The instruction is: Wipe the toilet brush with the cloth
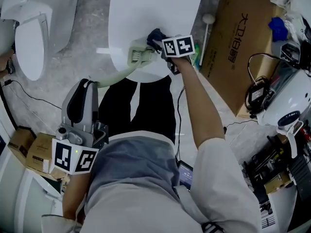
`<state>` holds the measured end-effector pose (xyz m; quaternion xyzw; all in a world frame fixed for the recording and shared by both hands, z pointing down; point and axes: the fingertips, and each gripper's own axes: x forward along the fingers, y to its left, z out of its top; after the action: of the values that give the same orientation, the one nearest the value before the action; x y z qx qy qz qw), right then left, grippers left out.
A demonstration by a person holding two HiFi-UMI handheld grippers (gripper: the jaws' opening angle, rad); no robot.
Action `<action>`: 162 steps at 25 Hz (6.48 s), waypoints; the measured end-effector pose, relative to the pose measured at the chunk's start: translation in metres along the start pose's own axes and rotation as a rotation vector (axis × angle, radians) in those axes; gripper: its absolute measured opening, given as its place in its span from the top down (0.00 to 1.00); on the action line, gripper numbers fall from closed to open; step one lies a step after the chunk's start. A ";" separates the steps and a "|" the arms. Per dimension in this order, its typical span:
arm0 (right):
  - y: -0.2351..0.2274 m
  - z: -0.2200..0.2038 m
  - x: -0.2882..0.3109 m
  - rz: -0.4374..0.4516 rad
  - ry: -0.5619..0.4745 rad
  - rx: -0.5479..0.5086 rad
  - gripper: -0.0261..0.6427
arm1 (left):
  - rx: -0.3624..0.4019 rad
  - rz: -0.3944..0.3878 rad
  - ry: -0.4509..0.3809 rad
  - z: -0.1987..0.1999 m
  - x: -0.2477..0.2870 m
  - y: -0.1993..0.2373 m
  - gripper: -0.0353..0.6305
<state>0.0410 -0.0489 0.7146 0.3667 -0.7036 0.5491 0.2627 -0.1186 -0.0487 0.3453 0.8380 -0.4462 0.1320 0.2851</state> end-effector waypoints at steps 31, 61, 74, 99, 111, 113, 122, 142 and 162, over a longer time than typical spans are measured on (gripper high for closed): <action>-0.020 -0.053 -0.026 -0.068 -0.105 0.171 0.79 | 0.023 -0.004 0.011 0.001 0.005 -0.005 0.95; -0.003 -0.092 -0.026 -0.127 -0.051 0.106 0.79 | 0.091 -0.010 -0.005 0.002 0.007 -0.005 0.95; 0.007 -0.110 -0.026 -0.197 -0.094 0.232 0.79 | 0.109 -0.032 -0.013 0.004 0.009 -0.005 0.95; 0.046 -0.126 -0.013 -0.229 -0.209 0.567 0.79 | 0.149 -0.153 -0.004 0.011 0.014 -0.006 0.95; 0.055 -0.131 -0.004 -0.188 -0.447 0.975 0.79 | 0.163 -0.189 -0.006 0.013 0.019 -0.007 0.95; 0.057 -0.133 -0.003 -0.176 -0.466 1.016 0.79 | 0.161 -0.191 -0.006 0.013 0.020 -0.009 0.95; 0.070 -0.137 0.010 -0.068 -0.595 1.329 0.80 | 0.147 -0.195 -0.021 0.016 0.025 -0.008 0.95; 0.145 -0.092 0.068 0.147 -0.684 1.360 0.80 | 0.151 -0.192 -0.037 0.014 0.023 -0.005 0.95; 0.166 -0.062 0.054 0.214 -0.555 1.044 0.80 | 0.150 -0.200 -0.044 0.014 0.022 -0.001 0.95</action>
<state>-0.1266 0.0198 0.6754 0.5041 -0.4161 0.7292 -0.2026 -0.1057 -0.0710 0.3442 0.8999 -0.3554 0.1177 0.2234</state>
